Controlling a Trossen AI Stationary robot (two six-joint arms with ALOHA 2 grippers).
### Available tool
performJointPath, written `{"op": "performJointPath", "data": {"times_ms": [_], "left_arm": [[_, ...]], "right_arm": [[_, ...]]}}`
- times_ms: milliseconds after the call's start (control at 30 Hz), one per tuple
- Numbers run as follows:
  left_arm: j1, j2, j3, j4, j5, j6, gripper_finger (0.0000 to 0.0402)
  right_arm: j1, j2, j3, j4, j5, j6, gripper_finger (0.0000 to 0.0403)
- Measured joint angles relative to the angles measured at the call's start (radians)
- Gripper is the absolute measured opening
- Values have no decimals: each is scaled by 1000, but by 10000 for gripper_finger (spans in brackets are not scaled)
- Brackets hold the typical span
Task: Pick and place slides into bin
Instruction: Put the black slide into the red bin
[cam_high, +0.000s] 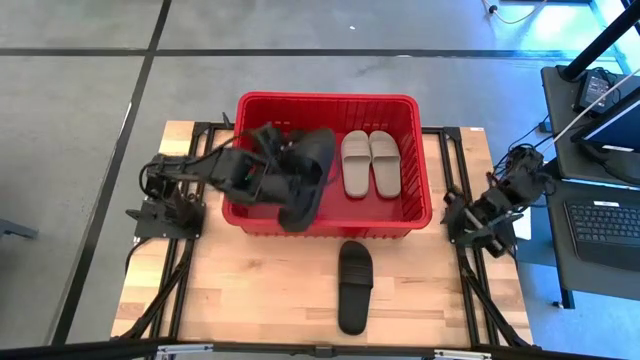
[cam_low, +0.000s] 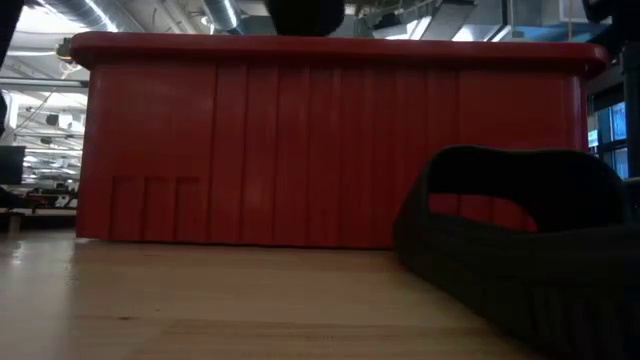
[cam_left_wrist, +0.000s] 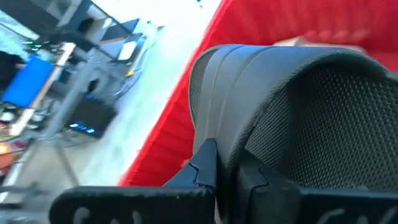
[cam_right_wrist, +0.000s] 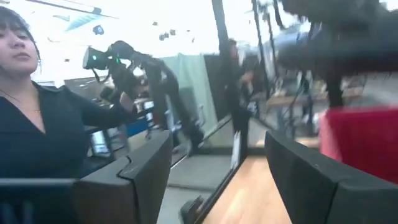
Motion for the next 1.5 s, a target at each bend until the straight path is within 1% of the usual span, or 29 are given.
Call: {"op": "performJointPath", "data": {"times_ms": [133, 267, 333, 467, 567, 700, 800, 967, 1100, 1267, 1500], "left_arm": [[97, -2, -38, 1, 12, 79, 6], [180, -4, -94, 1, 18, 137, 6], [213, -20, -145, 2, 32, 152, 6], [275, -108, -299, 2, 40, 102, 6], [302, -189, -437, 7, 19, 37, 7], [303, -278, -611, 44, -5, -28, 6], [296, -305, -725, 106, -17, -41, 6], [277, -302, -866, 183, -12, -43, 7], [254, -300, -956, 230, -11, -54, 6], [230, -300, -1026, 233, 14, -61, 7], [198, -300, -1092, 266, 55, -68, 7]], "right_arm": [[0, 0, 29, 23, 34, -110, 255], [0, 0, 34, 33, 115, -168, 255], [0, 0, 34, 30, 163, -182, 255], [0, 0, 34, 30, 245, -239, 255], [0, 0, 34, 32, 328, -287, 255], [0, 0, 34, 38, 469, -343, 255], [0, -1, 34, 47, 540, -368, 255], [0, -1, 34, 50, 557, -376, 255], [0, -1, 34, 50, 557, -372, 255], [0, -1, 34, 52, 558, -373, 255], [0, -1, 34, 54, 558, -372, 255]]}}
